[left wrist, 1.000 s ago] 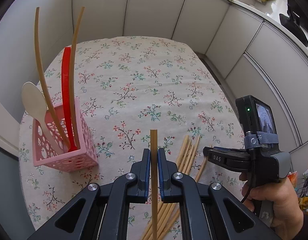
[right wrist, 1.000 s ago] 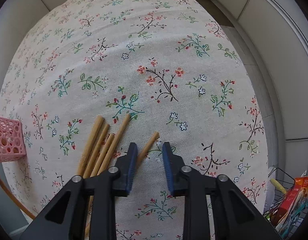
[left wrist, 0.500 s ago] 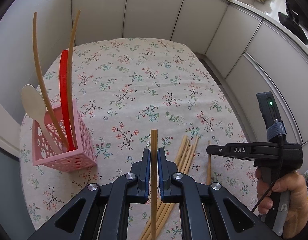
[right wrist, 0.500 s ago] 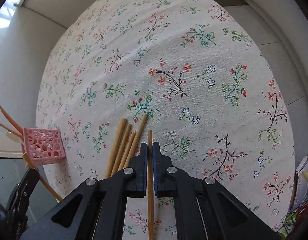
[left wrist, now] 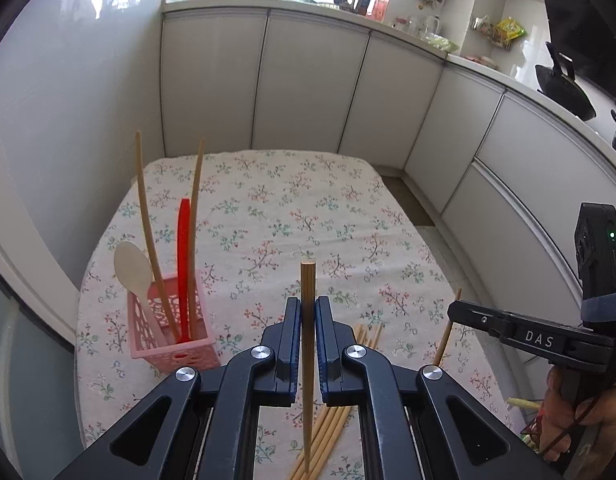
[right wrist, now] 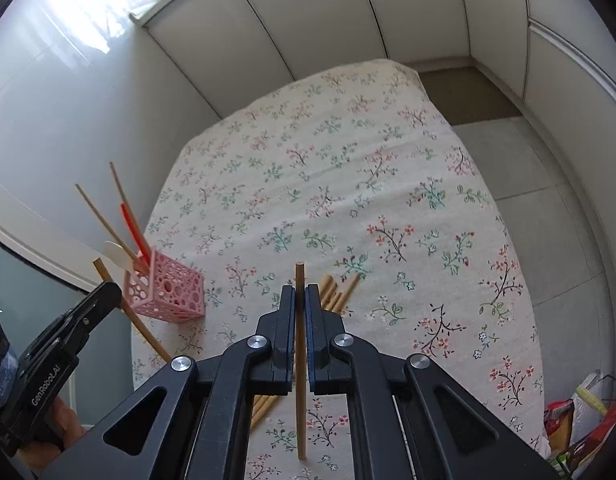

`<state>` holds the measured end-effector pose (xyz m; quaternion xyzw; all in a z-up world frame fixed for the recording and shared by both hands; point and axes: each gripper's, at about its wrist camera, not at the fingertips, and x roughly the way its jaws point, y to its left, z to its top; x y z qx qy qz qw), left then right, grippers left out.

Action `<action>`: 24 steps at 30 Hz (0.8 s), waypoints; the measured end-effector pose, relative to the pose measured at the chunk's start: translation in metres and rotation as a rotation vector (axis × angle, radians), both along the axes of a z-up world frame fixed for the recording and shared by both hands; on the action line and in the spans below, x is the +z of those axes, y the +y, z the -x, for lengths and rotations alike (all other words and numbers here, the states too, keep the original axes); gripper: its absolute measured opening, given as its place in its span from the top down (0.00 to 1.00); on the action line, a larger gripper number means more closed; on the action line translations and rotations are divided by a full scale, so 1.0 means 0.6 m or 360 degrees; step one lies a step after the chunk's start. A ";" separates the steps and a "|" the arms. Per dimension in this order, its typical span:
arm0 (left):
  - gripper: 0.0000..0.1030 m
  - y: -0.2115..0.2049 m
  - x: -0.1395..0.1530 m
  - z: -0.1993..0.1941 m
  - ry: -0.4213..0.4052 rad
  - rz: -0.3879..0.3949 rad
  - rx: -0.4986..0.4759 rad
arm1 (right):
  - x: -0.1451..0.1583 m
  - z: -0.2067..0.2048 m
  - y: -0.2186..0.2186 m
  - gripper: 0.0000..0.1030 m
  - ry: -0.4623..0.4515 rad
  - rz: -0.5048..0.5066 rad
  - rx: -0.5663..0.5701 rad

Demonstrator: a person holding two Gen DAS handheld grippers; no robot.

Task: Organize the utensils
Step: 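Lift both chopsticks upright and carry them over the pink holder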

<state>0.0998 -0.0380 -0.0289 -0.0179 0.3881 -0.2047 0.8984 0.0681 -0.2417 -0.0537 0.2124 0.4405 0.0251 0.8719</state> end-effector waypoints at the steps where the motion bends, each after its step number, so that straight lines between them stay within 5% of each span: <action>1: 0.93 0.004 0.008 0.003 -0.0027 0.0011 0.0007 | 0.011 0.006 0.002 0.96 -0.0036 0.0010 0.0007; 16: 0.93 0.120 0.135 0.042 -0.0416 0.0263 0.0279 | 0.087 0.018 0.018 0.96 -0.0274 0.0034 -0.0004; 24: 0.93 0.187 0.135 0.022 -0.0460 0.0251 0.0494 | 0.088 0.012 0.026 0.96 -0.0282 0.0024 -0.0003</action>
